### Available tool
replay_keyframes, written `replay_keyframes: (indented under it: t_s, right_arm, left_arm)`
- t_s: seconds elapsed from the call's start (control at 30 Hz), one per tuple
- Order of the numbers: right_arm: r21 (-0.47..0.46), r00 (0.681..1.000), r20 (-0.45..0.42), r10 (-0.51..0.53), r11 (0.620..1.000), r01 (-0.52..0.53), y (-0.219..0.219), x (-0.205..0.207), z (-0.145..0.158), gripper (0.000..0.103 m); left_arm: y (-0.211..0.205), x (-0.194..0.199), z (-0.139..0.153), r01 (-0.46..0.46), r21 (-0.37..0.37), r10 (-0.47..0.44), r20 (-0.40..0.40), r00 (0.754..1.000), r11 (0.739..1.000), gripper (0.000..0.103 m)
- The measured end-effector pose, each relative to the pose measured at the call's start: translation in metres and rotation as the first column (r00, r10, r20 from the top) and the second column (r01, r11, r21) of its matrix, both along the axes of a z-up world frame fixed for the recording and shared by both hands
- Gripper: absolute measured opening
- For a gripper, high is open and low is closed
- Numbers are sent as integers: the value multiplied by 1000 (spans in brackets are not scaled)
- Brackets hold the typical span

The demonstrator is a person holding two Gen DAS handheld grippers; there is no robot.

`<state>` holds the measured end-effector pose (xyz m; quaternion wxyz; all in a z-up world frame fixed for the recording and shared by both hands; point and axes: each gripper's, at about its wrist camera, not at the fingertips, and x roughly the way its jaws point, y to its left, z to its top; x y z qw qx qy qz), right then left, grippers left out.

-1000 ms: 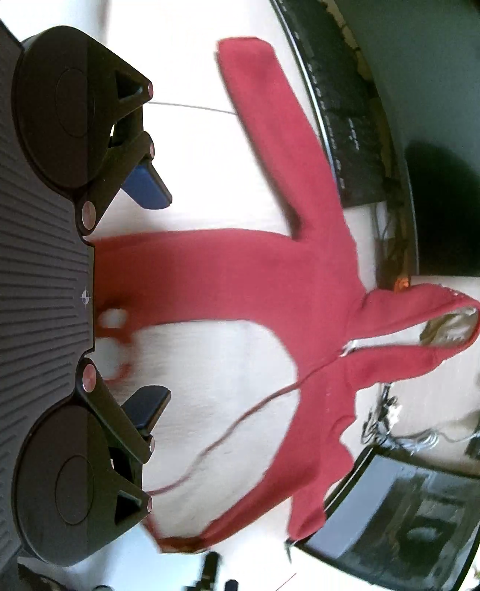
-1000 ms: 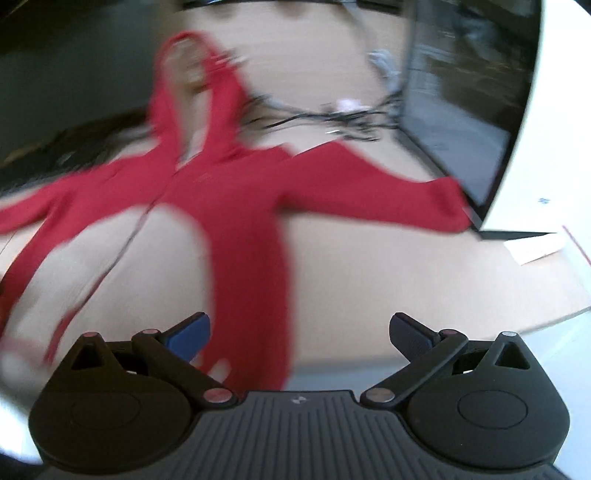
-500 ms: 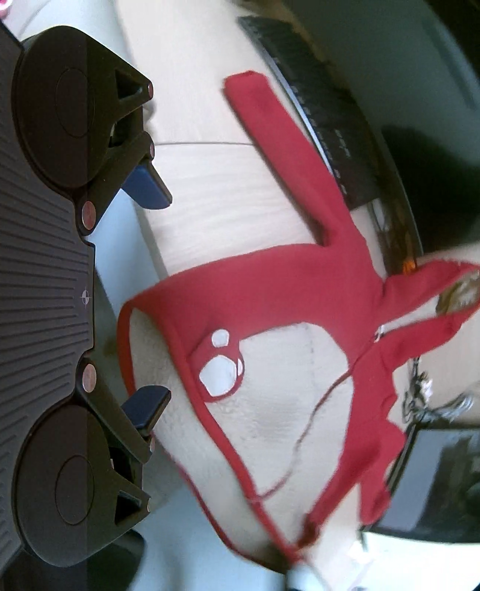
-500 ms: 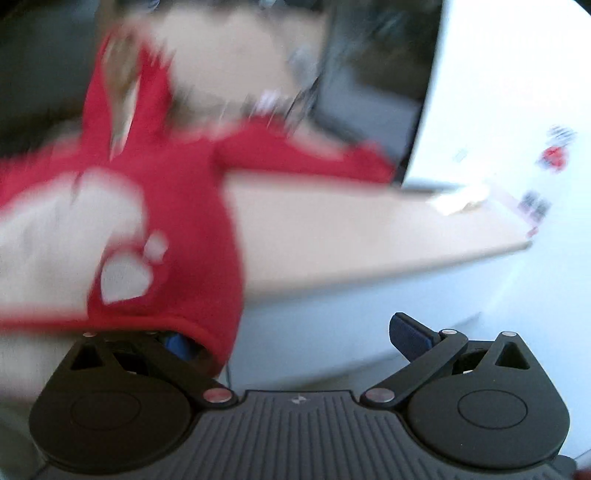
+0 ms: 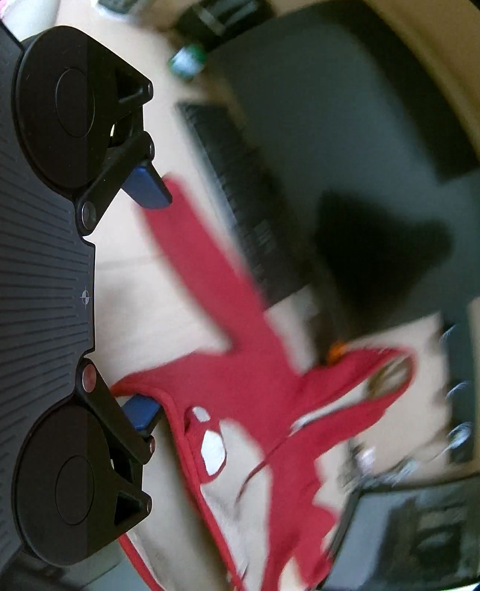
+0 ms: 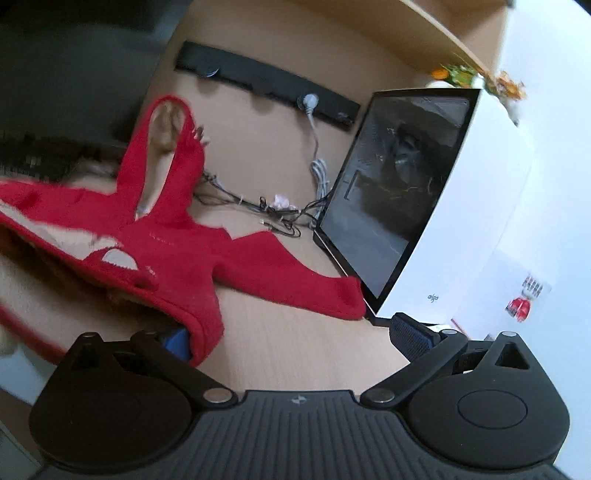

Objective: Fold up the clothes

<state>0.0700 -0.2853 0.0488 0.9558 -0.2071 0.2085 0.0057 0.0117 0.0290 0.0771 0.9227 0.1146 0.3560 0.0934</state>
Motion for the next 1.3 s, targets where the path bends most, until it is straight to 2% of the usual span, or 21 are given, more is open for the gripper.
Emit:
replay_keyframes:
  t_s: [0.07,0.13,0.17,0.2,0.3,0.4,0.5,0.57,0.67,0.83,0.93,1.0,1.07,1.3]
  right_arm:
    - [-23,990,-138,-15,1000,12,-1,16,-14,103]
    - [24,951,-310,1,1000,7,-7,25,-27,103]
    - [57,922,-387,17,998,5,-11,29,-32,103]
    - [131,899,-433,58,991,-1,-18,29,-29,103]
    - [381,888,-424,179,924,-5,-42,28,0,103]
    - [554,915,-342,215,832,12,-58,43,33,103]
    - [650,915,-304,264,760,-4,-55,70,48,103]
    - [665,908,-299,293,747,-22,-37,92,48,103]
    - [667,879,-334,340,744,-35,-4,115,22,103]
    - [609,812,-467,349,793,10,34,143,-24,103]
    - [589,814,-467,347,808,-6,40,140,-32,103]
    - [576,813,-468,347,818,-17,41,137,-34,103]
    - [559,809,-478,342,829,-21,43,138,-34,103]
    - [473,805,-507,309,880,-39,60,139,-35,103]
  left_arm:
    - [-6,-4,-21,30,8,-30,-78,996,1000,103]
    - [-12,-10,-39,64,19,-60,-145,988,998,103]
    - [-9,-9,-35,77,-22,-79,-141,987,997,103]
    - [-7,-9,-31,90,-64,-98,-136,986,994,103]
    - [-1,-8,-19,130,-187,-153,-116,981,974,103]
    - [2,12,0,151,-312,-178,-61,982,938,103]
    - [-5,49,8,130,-406,-155,-28,988,904,103]
    - [-17,80,3,105,-451,-131,-26,991,886,103]
    - [-31,114,-18,48,-451,-94,-81,992,891,103]
    - [-43,137,-54,-26,-379,-53,-196,979,925,103]
    - [-42,136,-71,-56,-391,-51,-258,965,919,103]
    - [-46,133,-75,-33,-353,-58,-244,968,935,103]
    - [-48,132,-76,-37,-341,-50,-242,969,939,103]
    - [-48,136,-75,-63,-345,-26,-248,968,937,103]
